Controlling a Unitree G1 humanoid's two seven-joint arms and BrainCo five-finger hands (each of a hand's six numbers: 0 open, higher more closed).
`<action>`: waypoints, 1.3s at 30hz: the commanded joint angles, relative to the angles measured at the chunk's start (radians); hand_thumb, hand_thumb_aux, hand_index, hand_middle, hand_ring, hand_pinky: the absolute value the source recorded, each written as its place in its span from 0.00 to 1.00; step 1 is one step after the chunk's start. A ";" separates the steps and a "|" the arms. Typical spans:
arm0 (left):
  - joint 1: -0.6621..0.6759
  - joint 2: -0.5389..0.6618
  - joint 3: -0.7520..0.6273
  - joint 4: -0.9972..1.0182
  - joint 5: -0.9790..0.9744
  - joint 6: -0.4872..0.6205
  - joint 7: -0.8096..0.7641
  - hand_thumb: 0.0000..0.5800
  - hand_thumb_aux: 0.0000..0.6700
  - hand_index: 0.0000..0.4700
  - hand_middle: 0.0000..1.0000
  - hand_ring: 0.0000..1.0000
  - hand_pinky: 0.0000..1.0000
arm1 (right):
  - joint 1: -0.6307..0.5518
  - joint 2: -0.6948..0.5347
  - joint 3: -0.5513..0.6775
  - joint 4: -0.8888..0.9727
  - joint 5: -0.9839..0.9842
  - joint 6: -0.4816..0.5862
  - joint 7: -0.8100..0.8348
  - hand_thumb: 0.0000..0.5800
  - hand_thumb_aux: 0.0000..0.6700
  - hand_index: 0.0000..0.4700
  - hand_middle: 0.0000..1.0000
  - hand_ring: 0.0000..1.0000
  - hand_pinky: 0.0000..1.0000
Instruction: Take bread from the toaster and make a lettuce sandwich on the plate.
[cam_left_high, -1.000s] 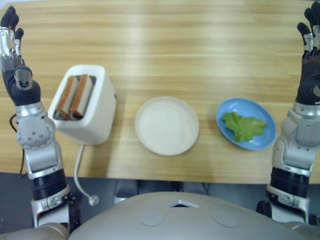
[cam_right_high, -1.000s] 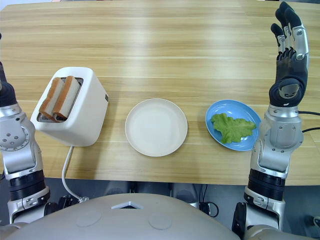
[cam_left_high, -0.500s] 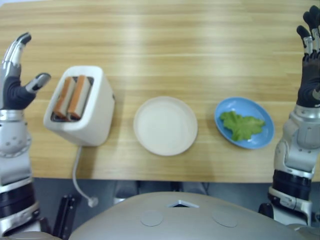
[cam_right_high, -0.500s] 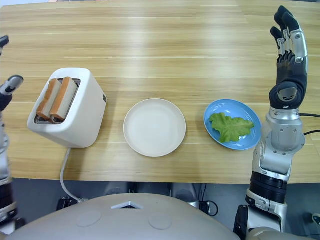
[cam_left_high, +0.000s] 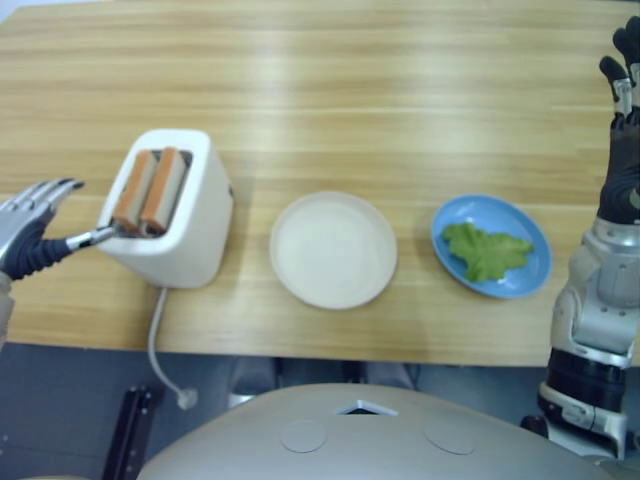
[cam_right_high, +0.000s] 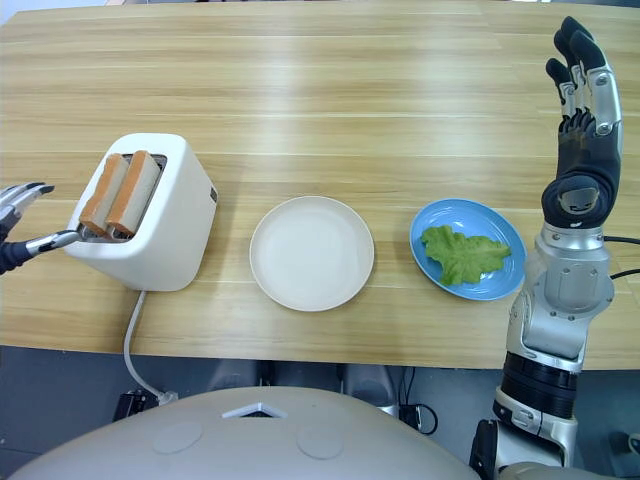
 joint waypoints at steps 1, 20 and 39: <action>-0.003 -0.015 -0.054 -0.021 0.021 0.020 -0.020 0.00 0.00 0.00 0.00 0.00 0.00 | 0.009 -0.003 -0.010 -0.016 -0.004 0.006 -0.003 0.00 0.00 0.00 0.00 0.00 0.00; -0.005 0.011 -0.115 0.033 0.098 0.010 -0.007 1.00 1.00 0.98 0.00 0.00 0.00 | 0.028 -0.011 -0.038 -0.017 0.007 0.008 0.003 0.00 0.00 0.00 0.00 0.00 0.00; -0.249 -0.097 -0.307 0.165 0.039 0.086 0.076 1.00 1.00 0.98 0.00 0.00 0.00 | 0.074 0.006 -0.056 -0.017 0.006 -0.022 -0.014 0.00 0.00 0.00 0.00 0.00 0.00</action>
